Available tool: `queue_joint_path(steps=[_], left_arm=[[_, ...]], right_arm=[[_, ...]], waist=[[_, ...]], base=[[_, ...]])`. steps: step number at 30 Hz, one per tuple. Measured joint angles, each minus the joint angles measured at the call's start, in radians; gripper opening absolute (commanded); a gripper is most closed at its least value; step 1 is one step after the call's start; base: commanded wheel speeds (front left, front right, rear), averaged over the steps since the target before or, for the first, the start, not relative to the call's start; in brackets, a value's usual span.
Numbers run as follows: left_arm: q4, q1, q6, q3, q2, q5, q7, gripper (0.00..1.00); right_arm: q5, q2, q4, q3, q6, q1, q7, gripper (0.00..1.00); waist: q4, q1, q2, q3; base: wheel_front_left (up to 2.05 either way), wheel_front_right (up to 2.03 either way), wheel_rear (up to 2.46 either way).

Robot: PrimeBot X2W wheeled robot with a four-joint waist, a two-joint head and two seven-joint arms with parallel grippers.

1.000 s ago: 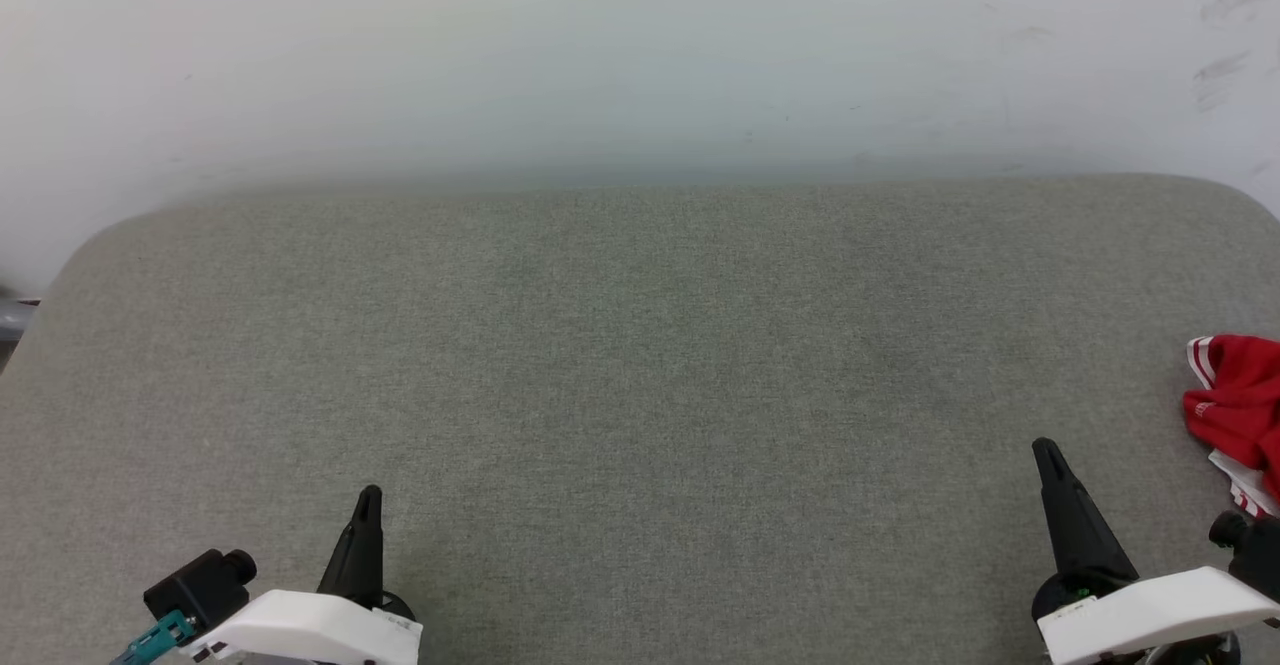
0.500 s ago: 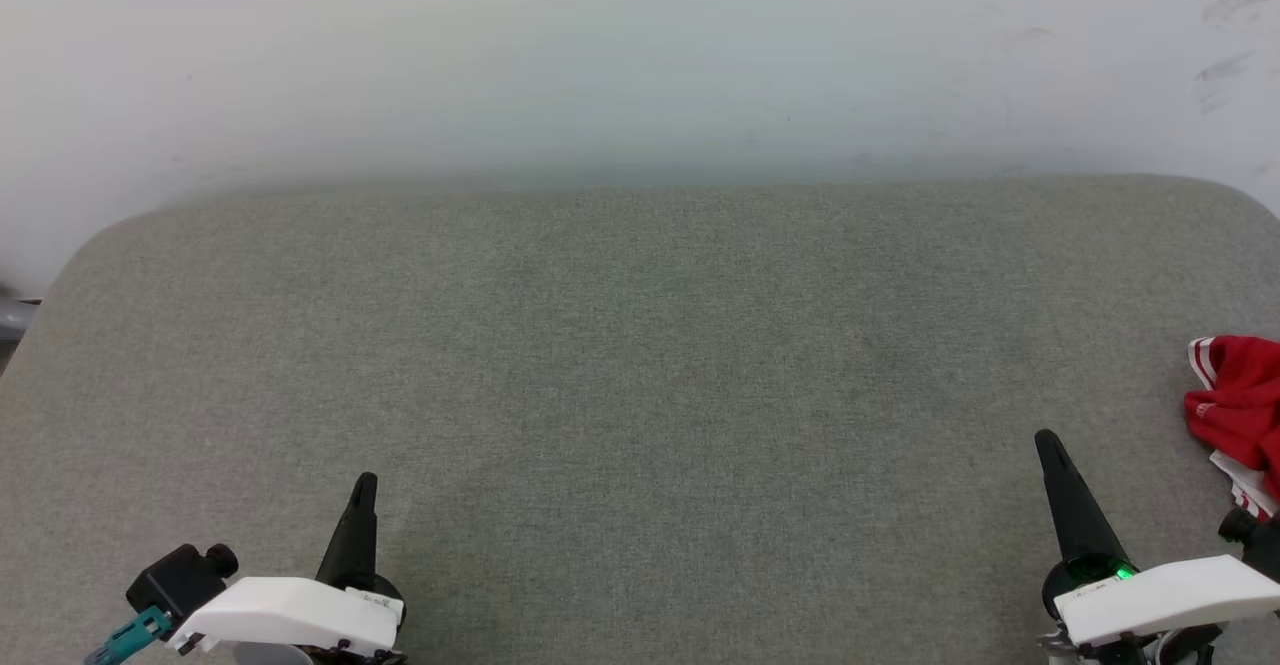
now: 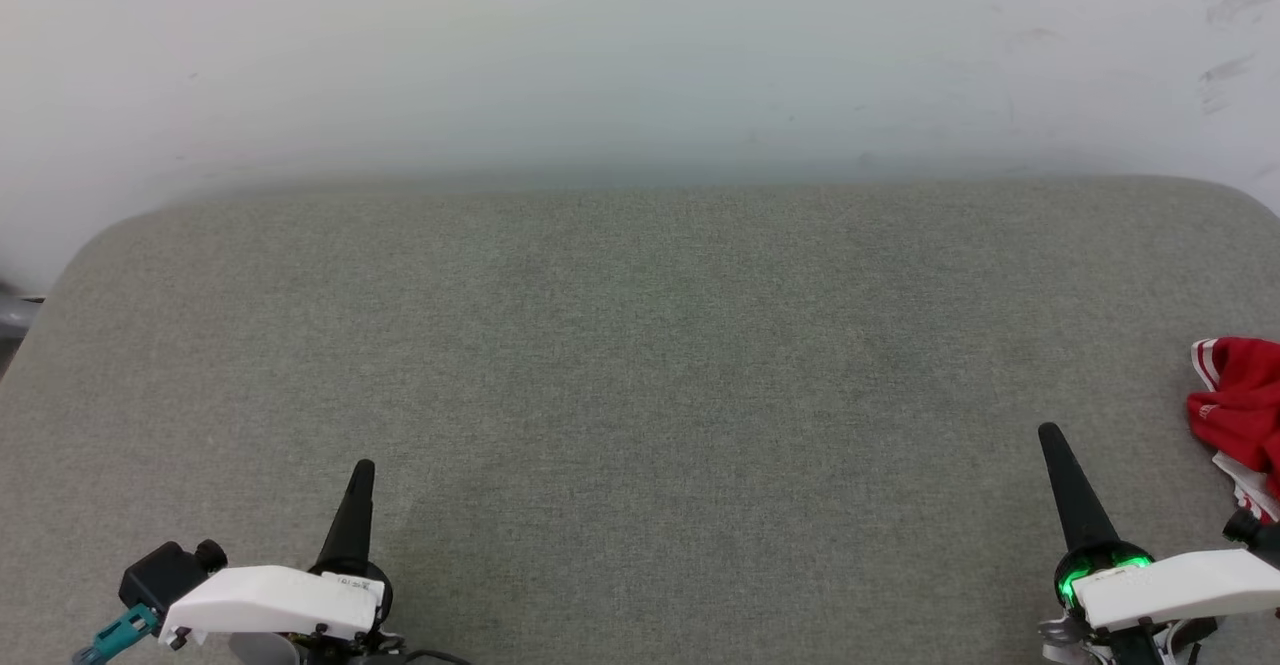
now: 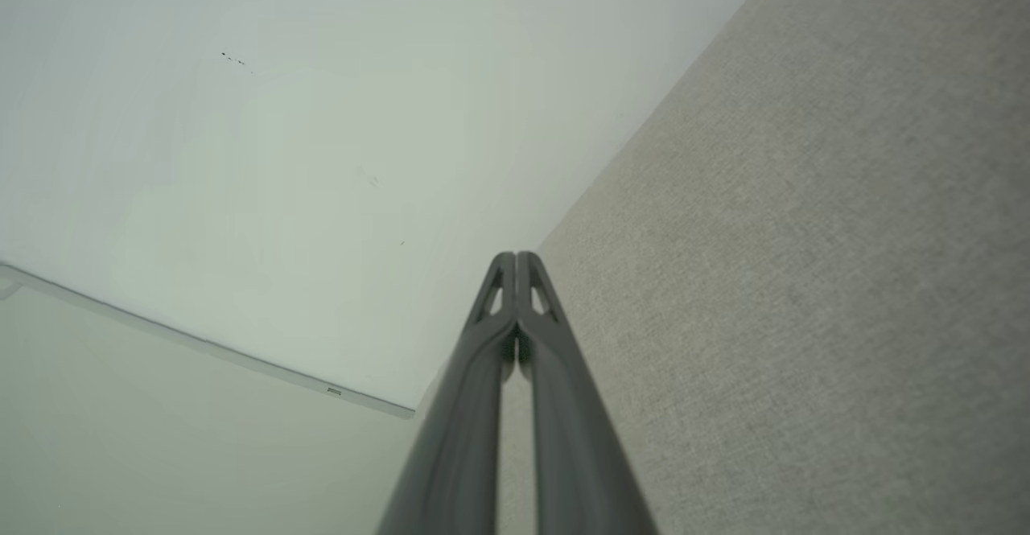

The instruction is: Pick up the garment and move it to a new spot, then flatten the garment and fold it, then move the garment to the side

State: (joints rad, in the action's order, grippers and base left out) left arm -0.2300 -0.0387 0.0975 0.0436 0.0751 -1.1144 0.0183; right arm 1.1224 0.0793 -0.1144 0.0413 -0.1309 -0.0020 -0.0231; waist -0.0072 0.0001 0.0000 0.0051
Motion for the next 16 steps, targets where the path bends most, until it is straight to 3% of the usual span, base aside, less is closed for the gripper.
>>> queue_joint_path(steps=[16], left_arm=[[-0.005, -0.018, 0.010, 0.024, -0.010, -0.153, -0.042, 0.00]], right_arm=[[0.160, 0.001, -0.041, 0.009, 0.000, -0.030, -0.018, 0.00]], waist=[[0.002, 0.0000, 0.0000, 0.000]], base=[[0.00, 0.00, 0.00]])
